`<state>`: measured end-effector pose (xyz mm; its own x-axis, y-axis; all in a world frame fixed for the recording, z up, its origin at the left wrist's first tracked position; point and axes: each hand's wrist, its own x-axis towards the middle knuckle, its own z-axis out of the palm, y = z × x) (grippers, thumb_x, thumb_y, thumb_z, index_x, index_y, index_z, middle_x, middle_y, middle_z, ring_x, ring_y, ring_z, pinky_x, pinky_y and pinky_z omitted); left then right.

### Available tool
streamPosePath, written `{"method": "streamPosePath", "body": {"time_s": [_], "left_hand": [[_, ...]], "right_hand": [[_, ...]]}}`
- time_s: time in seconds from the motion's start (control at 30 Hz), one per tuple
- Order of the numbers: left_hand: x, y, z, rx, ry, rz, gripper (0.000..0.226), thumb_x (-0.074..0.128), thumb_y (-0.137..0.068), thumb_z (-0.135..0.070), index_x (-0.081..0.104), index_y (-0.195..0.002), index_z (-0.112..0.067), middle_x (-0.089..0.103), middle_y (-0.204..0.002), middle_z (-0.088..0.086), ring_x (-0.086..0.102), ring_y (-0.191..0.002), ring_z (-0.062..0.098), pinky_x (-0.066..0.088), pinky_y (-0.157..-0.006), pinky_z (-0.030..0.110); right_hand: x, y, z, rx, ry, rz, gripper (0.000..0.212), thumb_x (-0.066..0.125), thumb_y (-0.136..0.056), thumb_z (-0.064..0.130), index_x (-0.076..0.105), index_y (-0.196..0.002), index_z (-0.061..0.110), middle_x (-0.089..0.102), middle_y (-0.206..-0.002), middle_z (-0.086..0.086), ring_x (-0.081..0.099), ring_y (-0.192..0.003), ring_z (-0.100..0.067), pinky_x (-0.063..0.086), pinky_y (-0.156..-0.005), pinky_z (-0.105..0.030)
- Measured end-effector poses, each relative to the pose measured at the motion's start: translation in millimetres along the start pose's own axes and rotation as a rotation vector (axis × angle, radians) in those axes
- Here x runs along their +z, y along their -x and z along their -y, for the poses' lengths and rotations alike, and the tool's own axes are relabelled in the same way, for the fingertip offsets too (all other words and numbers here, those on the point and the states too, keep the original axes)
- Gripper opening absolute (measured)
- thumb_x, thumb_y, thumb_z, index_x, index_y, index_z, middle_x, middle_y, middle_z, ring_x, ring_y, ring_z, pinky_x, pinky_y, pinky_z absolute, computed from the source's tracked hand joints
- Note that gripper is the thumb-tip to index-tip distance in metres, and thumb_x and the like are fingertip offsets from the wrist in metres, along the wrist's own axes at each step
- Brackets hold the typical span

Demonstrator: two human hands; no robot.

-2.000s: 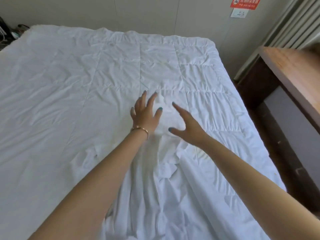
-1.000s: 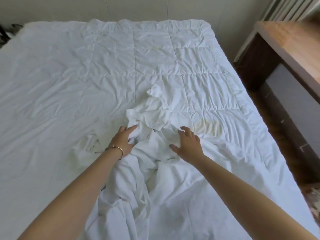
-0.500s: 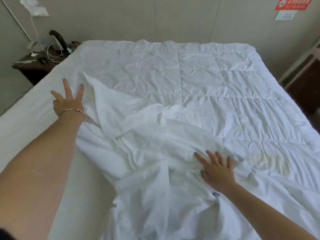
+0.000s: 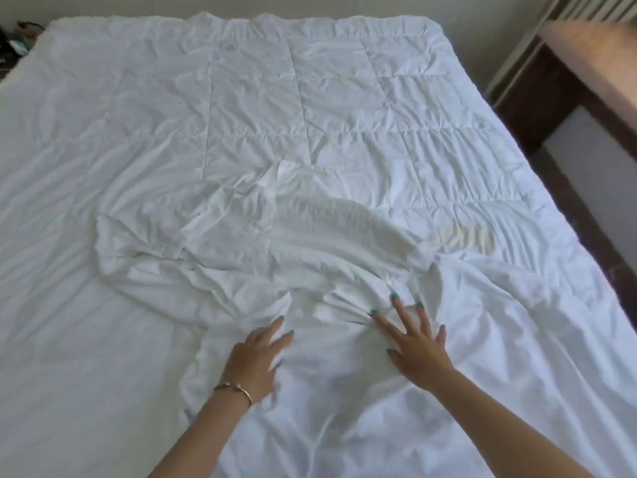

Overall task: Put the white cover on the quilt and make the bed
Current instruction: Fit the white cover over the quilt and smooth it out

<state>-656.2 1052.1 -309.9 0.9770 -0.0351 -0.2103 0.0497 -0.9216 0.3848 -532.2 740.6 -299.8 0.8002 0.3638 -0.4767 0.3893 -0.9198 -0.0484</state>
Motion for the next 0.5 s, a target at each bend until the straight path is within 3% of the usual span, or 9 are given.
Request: {"method": "streamPosePath", "body": {"time_s": [0.07, 0.1, 0.2, 0.23, 0.3, 0.37, 0.5], "left_hand": [[-24, 0, 41, -0.145, -0.067, -0.087, 0.075, 0.065, -0.074, 0.01, 0.05, -0.14, -0.022, 0.029, -0.15, -0.016, 0.049, -0.129, 0.021, 0.041, -0.103, 0.026], [-43, 3, 50, -0.302, -0.065, -0.071, 0.071, 0.056, -0.078, 0.013, 0.047, -0.142, -0.016, 0.025, -0.154, -0.012, 0.044, -0.133, 0.024, 0.036, -0.108, 0.029], [-72, 6, 36, -0.977, -0.216, -0.084, 0.051, 0.043, -0.098, -0.008, 0.031, -0.146, 0.001, 0.014, -0.159, 0.016, 0.028, -0.14, 0.037, 0.028, -0.112, 0.043], [-77, 3, 12, -1.031, -0.206, -0.075, 0.048, 0.039, -0.1, -0.015, 0.032, -0.146, -0.001, 0.012, -0.159, 0.018, 0.021, -0.143, 0.036, 0.024, -0.114, 0.042], [-65, -12, -51, -0.809, -0.267, -0.081, 0.049, 0.039, -0.098, -0.025, 0.037, -0.145, -0.013, 0.013, -0.16, 0.011, 0.015, -0.146, 0.028, 0.022, -0.115, 0.038], [-33, -34, -114, -0.5, -0.278, 0.015, 0.048, 0.04, -0.098, -0.029, 0.038, -0.144, -0.017, 0.016, -0.16, 0.007, 0.016, -0.146, 0.023, 0.025, -0.114, 0.036], [40, -66, -272, -0.089, -0.1, 0.33, 0.057, 0.042, -0.099, -0.033, 0.022, -0.152, -0.027, 0.003, -0.162, -0.004, 0.011, -0.147, 0.018, 0.025, -0.114, 0.039]], "right_hand": [[7, 23, -26, -0.009, -0.008, 0.112, 0.067, 0.037, -0.1, 0.038, -0.008, -0.146, 0.057, -0.036, -0.154, 0.015, -0.021, -0.148, -0.023, 0.011, -0.112, -0.067], [9, 32, -38, 0.001, -0.044, 0.151, 0.064, 0.035, -0.101, 0.038, -0.006, -0.147, 0.057, -0.03, -0.157, 0.015, -0.019, -0.149, -0.021, 0.011, -0.113, -0.066], [15, 55, -63, 0.027, -0.172, 0.18, 0.058, 0.031, -0.103, 0.042, -0.003, -0.147, 0.057, -0.012, -0.162, 0.014, -0.008, -0.15, -0.017, 0.009, -0.116, -0.059], [17, 62, -70, 0.029, -0.202, 0.169, 0.058, 0.032, -0.103, 0.042, -0.002, -0.148, 0.056, -0.009, -0.163, 0.014, -0.006, -0.151, -0.017, 0.009, -0.117, -0.057], [24, 77, -88, 0.036, -0.229, 0.159, 0.061, 0.035, -0.103, 0.043, -0.001, -0.151, 0.05, -0.008, -0.163, 0.012, -0.005, -0.151, -0.016, 0.007, -0.118, -0.055], [32, 94, -113, 0.064, -0.24, 0.177, 0.064, 0.037, -0.102, 0.042, -0.001, -0.153, 0.043, -0.011, -0.163, 0.011, -0.008, -0.151, -0.016, 0.005, -0.119, -0.055], [49, 130, -186, 0.165, -0.217, 0.206, 0.063, 0.035, -0.102, 0.045, -0.002, -0.153, 0.046, -0.017, -0.162, 0.013, -0.015, -0.149, -0.023, 0.001, -0.116, -0.06]]}}
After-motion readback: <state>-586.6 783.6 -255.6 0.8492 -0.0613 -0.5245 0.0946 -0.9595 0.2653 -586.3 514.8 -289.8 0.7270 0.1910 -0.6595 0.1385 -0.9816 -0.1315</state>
